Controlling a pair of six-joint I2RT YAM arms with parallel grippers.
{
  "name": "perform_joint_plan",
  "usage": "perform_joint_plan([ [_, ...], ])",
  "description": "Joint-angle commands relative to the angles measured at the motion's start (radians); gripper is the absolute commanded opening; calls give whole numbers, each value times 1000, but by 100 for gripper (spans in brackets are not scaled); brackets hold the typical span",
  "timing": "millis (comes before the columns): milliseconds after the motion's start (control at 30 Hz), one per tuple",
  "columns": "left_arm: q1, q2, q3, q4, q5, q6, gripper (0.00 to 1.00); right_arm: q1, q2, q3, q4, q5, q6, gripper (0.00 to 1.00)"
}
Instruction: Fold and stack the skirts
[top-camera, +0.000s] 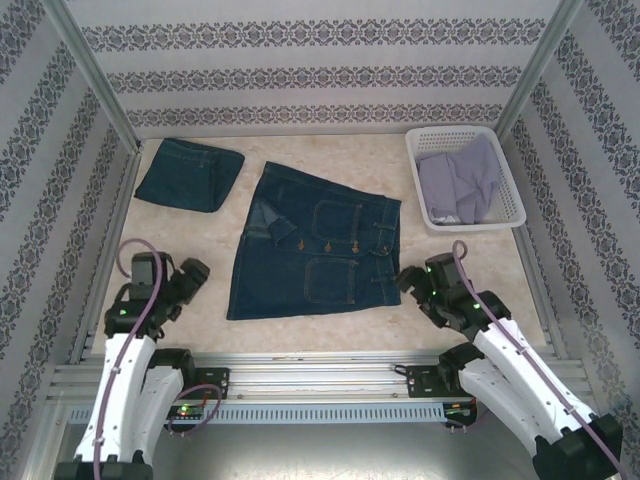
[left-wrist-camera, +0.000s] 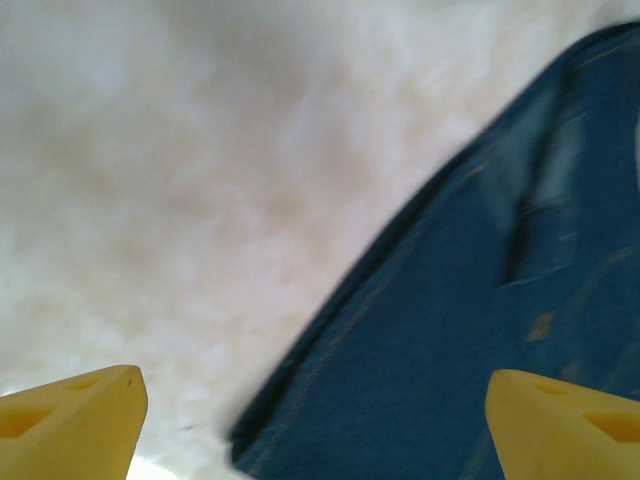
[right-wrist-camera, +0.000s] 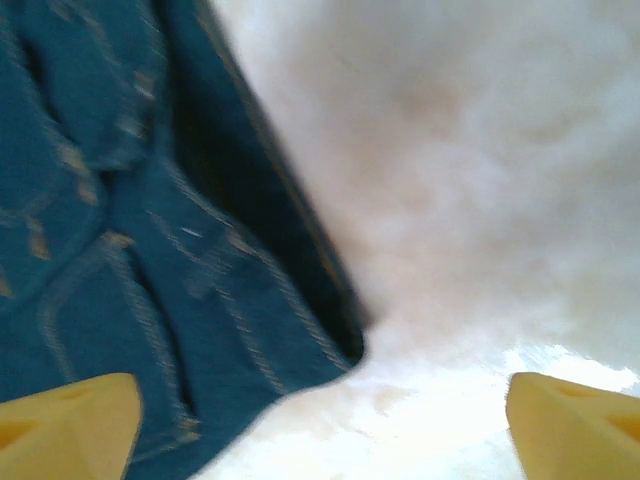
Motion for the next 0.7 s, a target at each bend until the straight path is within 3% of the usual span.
perform_joint_plan([
  [0,-6,186,98,92,61,1,99,15,105,100,111,21,-84,98],
  [67,-96,345,174,177,84,18,100,27,212,165,208,-18,-130,98],
  [133,-238,507,282,224,-5,94,100,36,329,213,330,-99,-178,98],
  [200,-314,667,380,251,-21,156,100,41,439,240,436,-177,-188,98],
  [333,-403,957,554,356,95,193,100,59,635,264,620,-235,-144,98],
  [400,-442,1066,632,405,162,178,100,59,725,313,625,-255,-146,98],
  [533,-504,1226,726,507,275,105,100,61,854,385,596,-229,-149,98],
  [667,-520,1322,724,600,299,65,100,46,916,388,640,-196,-124,98],
])
